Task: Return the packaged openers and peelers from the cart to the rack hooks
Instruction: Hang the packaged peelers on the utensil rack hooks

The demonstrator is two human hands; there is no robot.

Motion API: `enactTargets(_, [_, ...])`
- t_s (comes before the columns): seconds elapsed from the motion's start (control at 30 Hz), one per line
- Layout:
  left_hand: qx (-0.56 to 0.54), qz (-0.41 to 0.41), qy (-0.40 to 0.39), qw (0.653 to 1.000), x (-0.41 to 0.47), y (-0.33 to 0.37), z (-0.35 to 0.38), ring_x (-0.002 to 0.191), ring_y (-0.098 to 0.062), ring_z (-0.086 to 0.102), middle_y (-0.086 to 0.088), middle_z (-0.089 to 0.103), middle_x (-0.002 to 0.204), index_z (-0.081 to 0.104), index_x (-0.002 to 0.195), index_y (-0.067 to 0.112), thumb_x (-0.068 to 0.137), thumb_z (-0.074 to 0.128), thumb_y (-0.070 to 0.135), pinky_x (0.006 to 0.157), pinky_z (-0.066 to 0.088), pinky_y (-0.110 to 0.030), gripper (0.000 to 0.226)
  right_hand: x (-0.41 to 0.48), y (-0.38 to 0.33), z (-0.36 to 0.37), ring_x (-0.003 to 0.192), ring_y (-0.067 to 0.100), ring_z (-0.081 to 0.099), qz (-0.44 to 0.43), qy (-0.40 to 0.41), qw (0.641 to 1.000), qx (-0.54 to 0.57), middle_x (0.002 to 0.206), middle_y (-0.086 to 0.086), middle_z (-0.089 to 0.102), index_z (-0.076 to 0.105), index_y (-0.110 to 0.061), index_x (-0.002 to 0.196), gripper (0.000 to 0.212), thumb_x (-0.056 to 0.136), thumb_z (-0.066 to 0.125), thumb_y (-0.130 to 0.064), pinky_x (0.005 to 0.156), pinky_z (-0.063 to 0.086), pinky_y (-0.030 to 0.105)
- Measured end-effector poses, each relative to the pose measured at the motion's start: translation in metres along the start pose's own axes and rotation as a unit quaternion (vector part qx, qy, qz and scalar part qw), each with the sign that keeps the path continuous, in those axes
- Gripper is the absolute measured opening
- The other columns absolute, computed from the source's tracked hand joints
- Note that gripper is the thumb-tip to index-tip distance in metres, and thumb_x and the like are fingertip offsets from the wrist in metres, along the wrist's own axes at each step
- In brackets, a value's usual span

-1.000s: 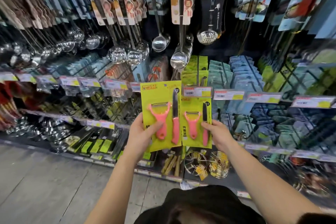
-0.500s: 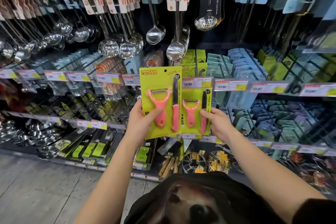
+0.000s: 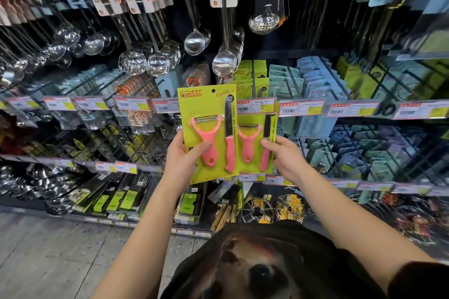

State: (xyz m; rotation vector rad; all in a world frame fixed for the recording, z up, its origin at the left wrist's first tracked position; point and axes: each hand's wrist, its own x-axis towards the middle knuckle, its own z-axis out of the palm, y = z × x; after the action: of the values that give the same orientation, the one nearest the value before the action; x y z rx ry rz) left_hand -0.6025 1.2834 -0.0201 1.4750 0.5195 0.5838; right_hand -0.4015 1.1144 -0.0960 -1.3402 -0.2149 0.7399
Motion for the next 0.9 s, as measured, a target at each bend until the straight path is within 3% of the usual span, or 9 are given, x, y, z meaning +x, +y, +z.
enactTargets(0.17, [0.000,-0.002,0.003,1.000,0.000,0.002,0.004,0.096,-0.017,0.078,0.003,0.081,0.101,0.066,0.116,0.020,0.094,0.069,-0.001,0.075,0.062,-0.029,0.030,0.000,-0.008,0.001,0.095,0.020,0.068,0.004,0.017,1.000,-0.012,0.104,0.011,0.074,0.068,0.002,0.113,0.023,0.093,0.069,-0.010,0.092,0.049,0.039])
enactTargets(0.27, [-0.005,-0.005,0.001,1.000,0.000,0.002,0.006,0.098,-0.019,0.077,0.002,0.081,0.102,0.067,0.116,0.021,0.094,0.069,0.000,0.079,0.062,-0.035,0.031,-0.006,-0.010,0.005,0.095,0.018,0.068,0.016,0.012,1.000,-0.013,0.107,0.010,0.074,0.071,-0.009,0.101,0.007,0.094,0.068,-0.010,0.080,0.047,0.033])
enactTargets(0.43, [-0.011,-0.012,0.002,1.000,0.001,0.002,0.007,0.101,-0.024,0.077,-0.002,0.080,0.106,0.067,0.117,0.020,0.093,0.070,0.001,0.084,0.062,-0.043,0.030,-0.015,-0.013,0.002,0.096,0.016,0.067,0.027,0.009,1.000,-0.012,0.107,0.010,0.074,0.067,-0.015,0.092,0.005,0.095,0.067,-0.011,0.071,0.042,0.029])
enactTargets(0.53, [-0.015,-0.013,0.008,1.000,0.000,0.005,0.006,0.098,-0.020,0.077,0.000,0.080,0.104,0.067,0.118,0.017,0.093,0.069,0.000,0.077,0.061,-0.033,0.030,-0.016,-0.011,-0.001,0.098,0.020,0.067,0.033,0.007,0.999,-0.020,0.105,0.009,0.073,0.067,-0.014,0.093,0.002,0.094,0.068,-0.012,0.077,0.045,0.032])
enactTargets(0.63, [-0.019,-0.015,0.010,1.000,-0.002,0.005,0.002,0.100,-0.022,0.077,-0.004,0.080,0.108,0.067,0.120,0.015,0.094,0.069,-0.001,0.077,0.062,-0.031,0.031,-0.018,-0.010,-0.002,0.096,0.022,0.068,0.036,0.004,0.999,-0.020,0.102,0.008,0.074,0.069,-0.010,0.102,0.009,0.093,0.069,-0.012,0.090,0.050,0.040])
enactTargets(0.9, [-0.007,-0.021,0.034,0.999,-0.004,0.008,-0.005,0.102,-0.025,0.076,-0.008,0.079,0.110,0.067,0.122,0.012,0.092,0.071,0.002,0.083,0.059,-0.036,0.031,-0.021,-0.015,-0.002,0.096,0.022,0.069,0.052,0.005,0.998,-0.022,0.098,0.005,0.076,0.071,-0.014,0.102,0.009,0.094,0.069,-0.014,0.090,0.051,0.044])
